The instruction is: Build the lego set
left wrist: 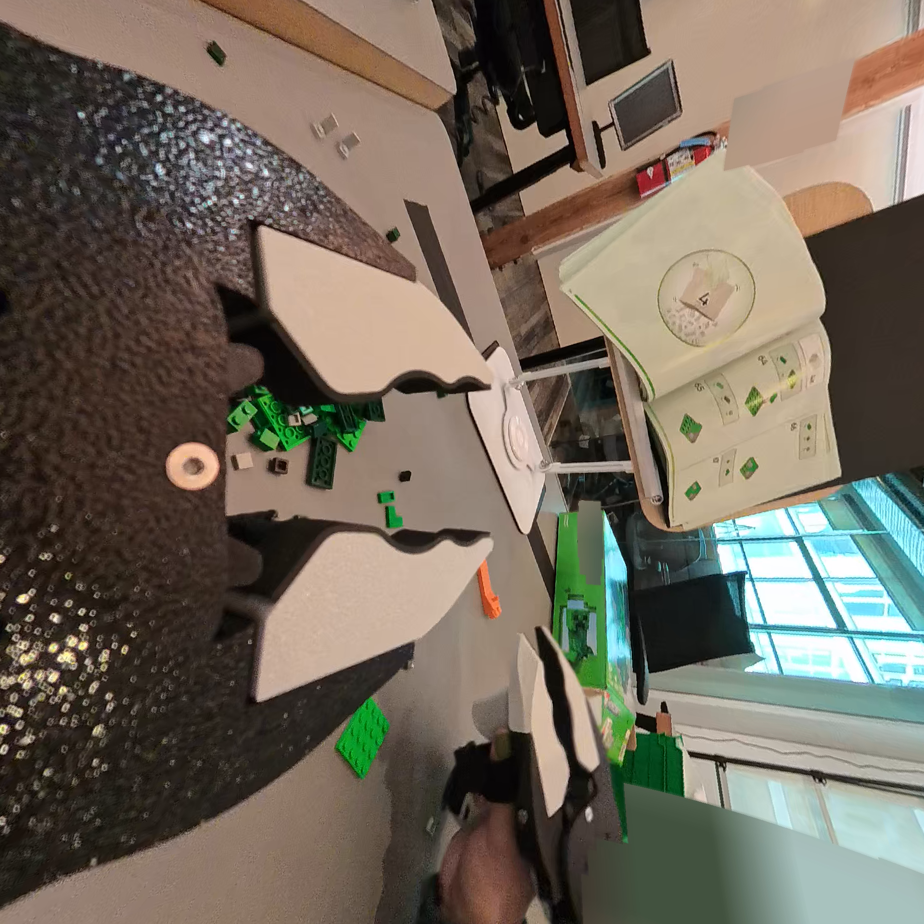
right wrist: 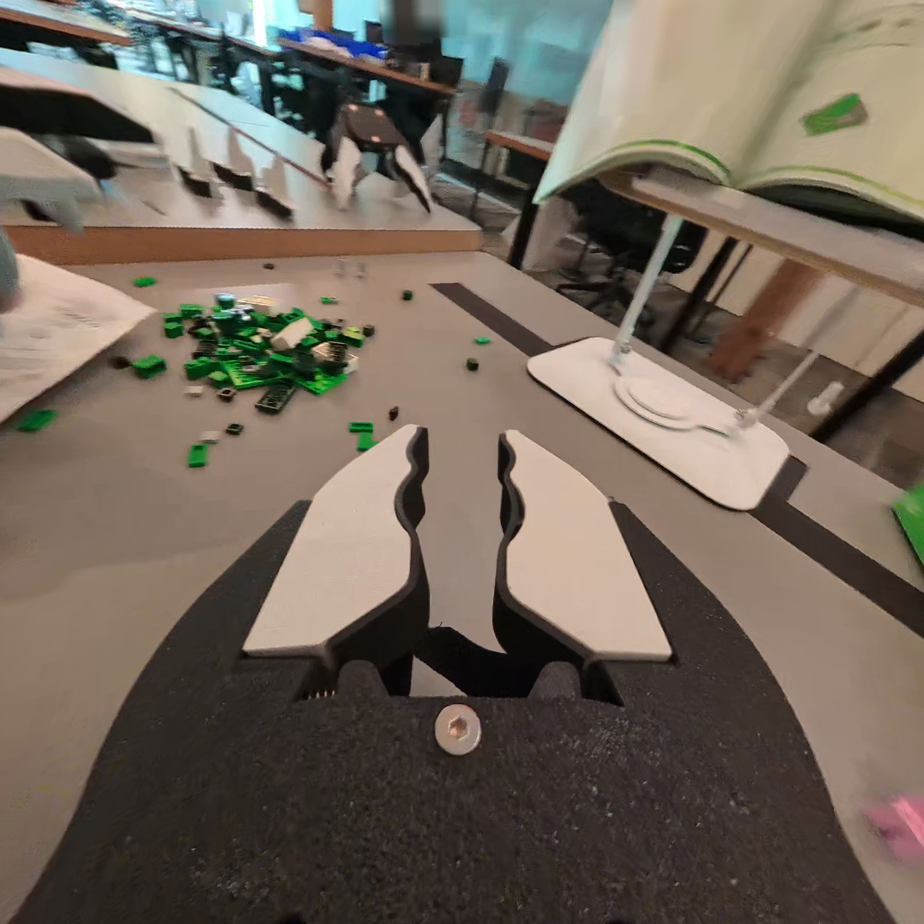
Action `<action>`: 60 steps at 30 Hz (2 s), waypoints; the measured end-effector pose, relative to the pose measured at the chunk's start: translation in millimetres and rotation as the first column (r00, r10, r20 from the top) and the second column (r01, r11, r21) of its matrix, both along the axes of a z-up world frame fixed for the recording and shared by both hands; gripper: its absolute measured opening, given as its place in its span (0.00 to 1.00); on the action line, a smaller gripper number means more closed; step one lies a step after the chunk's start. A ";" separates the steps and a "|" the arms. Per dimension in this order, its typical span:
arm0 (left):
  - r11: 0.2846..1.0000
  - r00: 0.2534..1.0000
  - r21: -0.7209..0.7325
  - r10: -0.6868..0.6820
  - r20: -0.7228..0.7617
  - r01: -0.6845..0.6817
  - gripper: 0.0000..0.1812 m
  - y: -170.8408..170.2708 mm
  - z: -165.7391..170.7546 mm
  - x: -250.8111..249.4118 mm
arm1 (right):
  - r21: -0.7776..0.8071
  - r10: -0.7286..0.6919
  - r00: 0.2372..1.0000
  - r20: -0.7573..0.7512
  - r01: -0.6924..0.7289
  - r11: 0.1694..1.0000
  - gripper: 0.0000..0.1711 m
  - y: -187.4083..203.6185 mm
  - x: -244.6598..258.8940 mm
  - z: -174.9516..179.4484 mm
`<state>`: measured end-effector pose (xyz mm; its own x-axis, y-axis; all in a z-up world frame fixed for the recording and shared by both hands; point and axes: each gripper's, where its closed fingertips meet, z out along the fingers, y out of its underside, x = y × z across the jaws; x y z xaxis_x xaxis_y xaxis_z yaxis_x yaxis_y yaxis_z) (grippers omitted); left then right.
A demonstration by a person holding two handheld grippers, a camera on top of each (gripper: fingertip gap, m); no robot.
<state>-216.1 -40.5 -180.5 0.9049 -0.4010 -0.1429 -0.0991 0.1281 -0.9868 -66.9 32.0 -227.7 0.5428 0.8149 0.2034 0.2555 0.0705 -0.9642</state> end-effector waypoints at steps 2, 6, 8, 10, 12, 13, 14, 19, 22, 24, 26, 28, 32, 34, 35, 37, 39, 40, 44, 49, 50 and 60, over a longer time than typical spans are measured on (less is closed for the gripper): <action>1.000 1.000 0.001 0.025 -0.006 -0.025 0.25 1.2 -1.2 -3.1 | 0.013 -0.004 0.999 -0.049 0.005 1.000 0.12 -2.6 -2.7 -3.2; 0.999 0.999 0.000 0.047 -0.013 -0.047 0.18 2.9 -4.1 -6.1 | 0.111 0.028 0.996 -0.083 -0.019 0.994 0.07 -9.3 -6.3 3.5; 0.999 0.999 0.002 0.034 -0.005 -0.034 0.10 1.6 -4.2 -5.3 | 0.126 0.050 0.995 -0.089 -0.038 0.991 0.03 -12.7 -6.8 5.0; 0.999 0.999 -0.011 -0.049 0.015 0.049 0.00 -3.2 -5.1 2.5 | 0.126 0.082 0.992 -0.099 -0.070 0.990 0.00 -17.5 -7.7 6.1; 0.999 0.999 -0.026 -0.018 0.045 0.019 0.00 -1.2 -4.1 -6.1 | 0.111 0.108 0.989 -0.101 -0.097 0.989 0.00 -20.3 -9.1 5.5; 0.999 0.998 -0.026 0.032 0.045 -0.031 0.00 0.6 -3.6 -16.6 | 0.106 0.108 0.989 -0.098 -0.097 0.990 0.00 -19.9 -9.2 4.9; 0.995 0.995 -0.022 0.094 0.045 -0.093 0.00 1.7 -2.2 -30.1 | 0.101 0.107 0.990 -0.091 -0.098 0.990 0.00 -19.6 -9.6 4.4; 0.925 0.921 -0.021 0.379 0.088 -0.378 0.00 -0.7 0.2 -105.2 | 0.027 -0.079 0.997 0.001 0.079 0.996 0.00 13.3 -10.9 5.1; 0.877 0.872 -0.048 0.480 0.094 -0.478 0.00 -3.9 -4.8 -135.4 | -0.033 0.035 0.999 -0.015 -0.036 0.999 0.00 20.5 -44.1 14.4; 0.870 0.860 -0.054 0.494 0.128 -0.491 0.00 -5.8 -5.1 -143.9 | -0.086 0.146 0.988 0.052 -0.141 0.986 0.06 22.6 -72.0 9.9; 0.869 0.856 -0.059 0.494 0.152 -0.491 0.00 -6.7 -4.7 -147.3 | -0.153 0.287 0.949 0.133 -0.267 0.952 0.10 18.7 -99.1 -0.2; 0.868 0.855 -0.058 0.496 0.155 -0.493 0.00 -7.6 -4.0 -149.1 | -0.208 0.407 0.894 0.188 -0.369 0.906 0.11 12.0 -120.7 -8.7; 0.874 0.859 -0.071 0.485 0.166 -0.480 0.00 -7.4 -4.5 -148.4 | -0.338 0.512 0.808 0.292 -0.414 0.846 0.11 6.8 -138.8 -28.7; 0.877 0.863 -0.082 0.481 0.156 -0.474 0.00 -5.7 -7.1 -147.1 | -0.311 0.471 0.824 0.313 -0.380 0.871 0.10 13.4 -139.5 -29.7; 0.879 0.866 -0.086 0.477 0.152 -0.469 0.00 -4.8 -8.3 -146.1 | -0.305 0.463 0.829 0.313 -0.374 0.876 0.10 13.4 -139.0 -29.9; 0.885 0.871 -0.094 0.466 0.155 -0.456 0.00 -3.4 -9.3 -144.4 | -0.310 0.454 0.836 0.308 -0.363 0.879 0.10 10.5 -136.4 -31.4; 0.891 0.875 -0.096 0.453 0.167 -0.443 0.00 -3.1 -8.6 -142.8 | -0.306 0.450 0.840 0.303 -0.361 0.881 0.10 5.5 -132.0 -32.7; 0.894 0.877 -0.094 0.449 0.170 -0.439 0.00 -3.5 -7.4 -142.5 | -0.302 0.444 0.843 0.302 -0.358 0.884 0.10 3.0 -129.2 -32.7; 0.944 0.924 -0.019 0.326 0.202 -0.329 0.00 -13.7 19.1 -130.0 | -0.305 0.472 0.853 0.222 -0.399 0.865 0.10 -18.3 -121.8 -24.1; 0.948 0.937 -0.134 0.309 0.162 -0.289 0.06 -82.3 37.3 -125.5 | -0.519 0.649 0.761 -0.002 -0.555 0.650 0.12 -84.7 -131.5 -20.1; 0.927 0.930 -0.180 0.351 0.105 -0.329 0.14 -97.8 30.1 -131.0 | -0.585 0.676 0.735 -0.045 -0.568 0.579 0.14 -99.8 -138.6 -22.9; 0.695 0.827 -0.619 0.548 0.125 -0.367 0.10 -190.5 -65.3 -154.3 | -0.866 0.756 0.648 0.093 -0.322 0.382 0.21 -146.8 -199.9 -73.0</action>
